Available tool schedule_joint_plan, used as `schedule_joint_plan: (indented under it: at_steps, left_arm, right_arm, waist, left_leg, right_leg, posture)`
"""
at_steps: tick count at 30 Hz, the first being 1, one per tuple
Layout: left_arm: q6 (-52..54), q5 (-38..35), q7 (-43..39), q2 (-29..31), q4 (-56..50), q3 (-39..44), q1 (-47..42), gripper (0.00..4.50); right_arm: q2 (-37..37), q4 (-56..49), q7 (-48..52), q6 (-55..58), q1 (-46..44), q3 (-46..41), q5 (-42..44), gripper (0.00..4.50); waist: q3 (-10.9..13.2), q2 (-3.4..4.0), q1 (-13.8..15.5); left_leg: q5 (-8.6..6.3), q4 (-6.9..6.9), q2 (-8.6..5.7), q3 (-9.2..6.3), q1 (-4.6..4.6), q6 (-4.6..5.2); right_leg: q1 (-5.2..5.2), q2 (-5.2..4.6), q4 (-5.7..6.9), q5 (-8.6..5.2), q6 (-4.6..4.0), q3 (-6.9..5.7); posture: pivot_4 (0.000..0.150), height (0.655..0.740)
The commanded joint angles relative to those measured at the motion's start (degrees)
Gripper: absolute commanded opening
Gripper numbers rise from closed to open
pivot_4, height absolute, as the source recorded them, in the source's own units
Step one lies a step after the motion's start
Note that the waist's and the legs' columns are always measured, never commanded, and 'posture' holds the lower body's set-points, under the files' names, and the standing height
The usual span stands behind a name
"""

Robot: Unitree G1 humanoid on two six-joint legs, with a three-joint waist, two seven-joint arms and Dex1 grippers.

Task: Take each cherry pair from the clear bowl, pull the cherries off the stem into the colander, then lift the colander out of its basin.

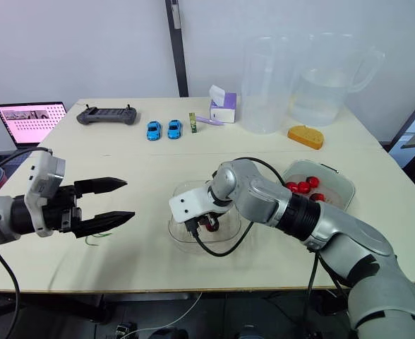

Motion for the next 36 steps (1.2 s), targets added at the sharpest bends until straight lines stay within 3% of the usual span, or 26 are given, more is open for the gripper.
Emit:
schedule_joint_plan:
  at_steps: [1,5,8,10,14,21,30,33,36]
  left_arm:
    - [-0.9,-0.2,-0.2,0.2,-0.1,0.0,-1.2,4.50]
    - [-0.8,-0.7,-0.8,0.6,-0.3,-0.4,-1.6,4.50]
    - [-0.5,-0.9,-1.5,0.8,-0.4,-0.5,-1.7,4.50]
    - [-0.5,-0.7,-2.0,0.9,-0.3,-0.8,-1.8,4.50]
    - [-1.1,0.4,-2.9,0.7,0.7,-2.2,-2.6,4.50]
    - [-2.8,2.6,-4.7,0.4,2.6,-4.3,-3.8,4.50]
    - [-3.1,3.6,-5.6,0.3,3.1,-4.9,-3.7,4.50]
    - [-2.9,3.5,-5.4,0.2,2.9,-4.8,-3.5,4.50]
    - [-2.8,3.4,-5.3,0.2,2.7,-4.7,-3.3,4.50]
  right_arm:
    - [0.1,-1.8,1.9,-1.1,-1.2,-4.9,-1.0,4.41]
    - [-1.2,-6.3,6.0,7.8,-0.1,-10.9,2.7,4.41]
    - [-1.4,-9.3,7.4,24.8,-0.4,-13.8,5.6,4.41]
    - [-0.5,-10.2,5.6,36.9,-0.9,-14.7,6.7,4.41]
    - [1.9,-9.3,-1.6,50.5,0.7,-12.9,7.1,4.41]
    - [5.4,-9.0,-11.4,57.6,3.7,-12.4,11.0,4.41]
    - [6.4,-5.7,-18.4,55.6,5.1,-10.9,14.6,4.41]
    - [6.8,-5.4,-19.7,55.4,5.2,-10.9,16.0,3.49]
    - [6.7,-5.2,-20.8,55.1,5.1,-10.6,17.1,2.12]
  waist:
    - [0.0,0.00,0.0]
    - [0.0,0.00,0.1]
    - [0.0,0.00,0.1]
    - [0.0,0.00,0.1]
    - [0.0,0.00,0.1]
    - [0.0,0.00,0.0]
    - [0.0,0.00,0.0]
    - [0.0,0.00,0.0]
    - [0.0,0.00,0.0]
  left_leg:
    - [0.00,0.00,0.00,0.00,0.00,0.00]
    - [0.00,0.02,0.00,-0.02,-0.01,-0.01]
    - [0.00,0.02,0.00,-0.04,-0.01,0.00]
    - [0.00,0.01,0.00,-0.05,0.00,0.00]
    - [0.00,0.00,0.00,-0.05,-0.01,0.00]
    - [0.01,0.01,-0.03,-0.03,-0.07,-0.01]
    - [0.01,0.01,-0.04,-0.03,-0.07,-0.02]
    - [0.01,0.01,-0.04,-0.04,-0.07,-0.02]
    - [0.01,0.01,-0.04,-0.04,-0.07,-0.02]
  right_leg:
    - [0.00,0.00,0.00,0.00,0.00,0.00]
    - [0.03,0.00,0.00,0.00,0.00,-0.01]
    - [0.04,0.00,-0.01,0.00,0.00,-0.01]
    - [0.04,0.00,0.00,0.00,0.00,-0.01]
    - [0.02,0.00,0.00,0.00,0.00,-0.01]
    - [-0.07,-0.02,0.04,0.00,0.00,0.01]
    - [-0.09,-0.03,0.07,0.00,0.00,0.01]
    - [-0.09,-0.02,0.07,0.00,0.00,0.01]
    - [-0.09,-0.03,0.07,0.00,0.00,0.01]
  posture:
    - [0.150,0.7371]
    - [0.150,0.7371]
    - [0.150,0.7371]
    - [0.150,0.7371]
    - [0.150,0.7371]
    - [0.150,0.7371]
    - [0.150,0.7371]
    - [0.150,0.7371]
    - [0.150,0.7371]
